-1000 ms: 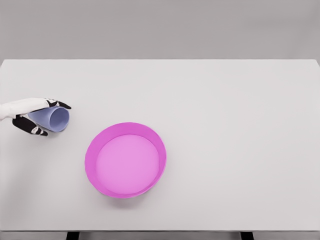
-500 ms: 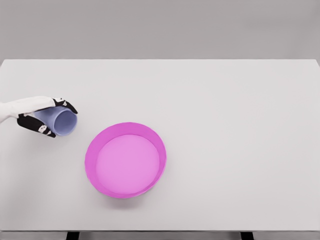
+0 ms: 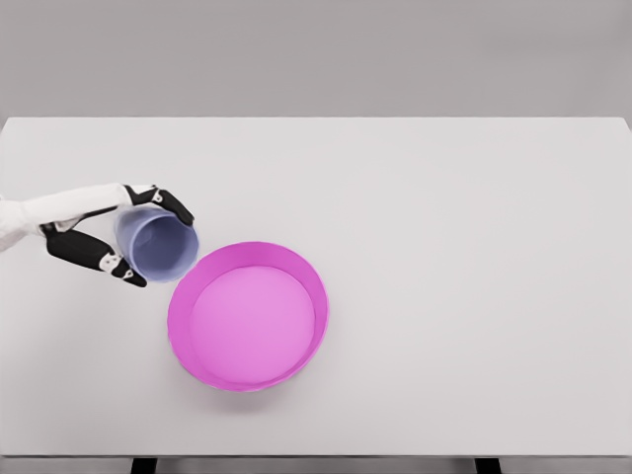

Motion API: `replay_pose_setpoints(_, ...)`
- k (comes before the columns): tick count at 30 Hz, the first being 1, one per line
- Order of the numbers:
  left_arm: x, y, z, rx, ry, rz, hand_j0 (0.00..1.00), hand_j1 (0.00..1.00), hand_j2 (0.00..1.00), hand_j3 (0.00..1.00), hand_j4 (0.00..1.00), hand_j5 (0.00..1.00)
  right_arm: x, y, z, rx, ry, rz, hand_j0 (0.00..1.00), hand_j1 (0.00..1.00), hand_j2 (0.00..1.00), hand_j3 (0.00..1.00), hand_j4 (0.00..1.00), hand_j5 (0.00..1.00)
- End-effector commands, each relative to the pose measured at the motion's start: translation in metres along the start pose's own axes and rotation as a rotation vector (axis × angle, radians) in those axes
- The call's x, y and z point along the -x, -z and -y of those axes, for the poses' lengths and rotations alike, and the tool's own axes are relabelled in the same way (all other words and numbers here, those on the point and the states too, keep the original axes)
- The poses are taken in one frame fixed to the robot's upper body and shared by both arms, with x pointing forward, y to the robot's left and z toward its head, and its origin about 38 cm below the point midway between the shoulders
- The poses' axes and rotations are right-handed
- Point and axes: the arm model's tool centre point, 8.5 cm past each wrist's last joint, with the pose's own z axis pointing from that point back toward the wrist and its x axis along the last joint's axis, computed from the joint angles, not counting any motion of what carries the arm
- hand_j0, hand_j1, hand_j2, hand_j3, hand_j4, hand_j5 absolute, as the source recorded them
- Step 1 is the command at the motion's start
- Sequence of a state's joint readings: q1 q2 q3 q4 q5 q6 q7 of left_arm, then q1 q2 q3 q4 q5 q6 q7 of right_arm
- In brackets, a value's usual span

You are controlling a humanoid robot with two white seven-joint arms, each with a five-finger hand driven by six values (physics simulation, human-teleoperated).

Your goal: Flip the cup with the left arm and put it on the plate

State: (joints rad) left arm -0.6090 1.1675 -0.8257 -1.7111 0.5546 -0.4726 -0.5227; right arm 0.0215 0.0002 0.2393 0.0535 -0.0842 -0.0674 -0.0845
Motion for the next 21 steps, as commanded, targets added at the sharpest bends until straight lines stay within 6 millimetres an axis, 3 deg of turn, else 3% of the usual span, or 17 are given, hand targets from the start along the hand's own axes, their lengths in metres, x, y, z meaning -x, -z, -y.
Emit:
replay_pose_setpoints(1,-0.016,0.005,0.000,-0.012,-0.050,0.066,0.56,0.56,0.56,0.56,0.56,0.56,0.000,0.000,0.000,0.000,0.000,0.000,1.00,1.00,1.00,1.00,1.00,1.00)
replay_pose_setpoints(7,-0.021,0.011,-0.003,-0.064,-0.154,0.148,0.58,0.58,0.58,0.58,0.58,0.58,0.000,0.000,0.000,0.000,0.000,0.000,1.00,1.00,1.00,1.00,1.00,1.00)
replay_pose_setpoints(11,-0.026,0.033,0.001,-0.099,-0.255,0.267,0.57,0.57,0.57,0.57,0.57,0.57,0.000,0.000,0.000,0.000,0.000,0.000,1.00,1.00,1.00,1.00,1.00,1.00)
replay_pose_setpoints(15,-0.028,0.040,0.002,-0.151,-0.391,0.356,0.57,0.57,0.57,0.57,0.57,0.57,0.000,0.000,0.000,0.000,0.000,0.000,1.00,1.00,1.00,1.00,1.00,1.00)
replay_pose_setpoints(21,-0.023,0.065,0.025,-0.172,-0.568,0.453,0.56,0.56,0.56,0.56,0.56,0.56,0.000,0.000,0.000,0.000,0.000,0.000,1.00,1.00,1.00,1.00,1.00,1.00)
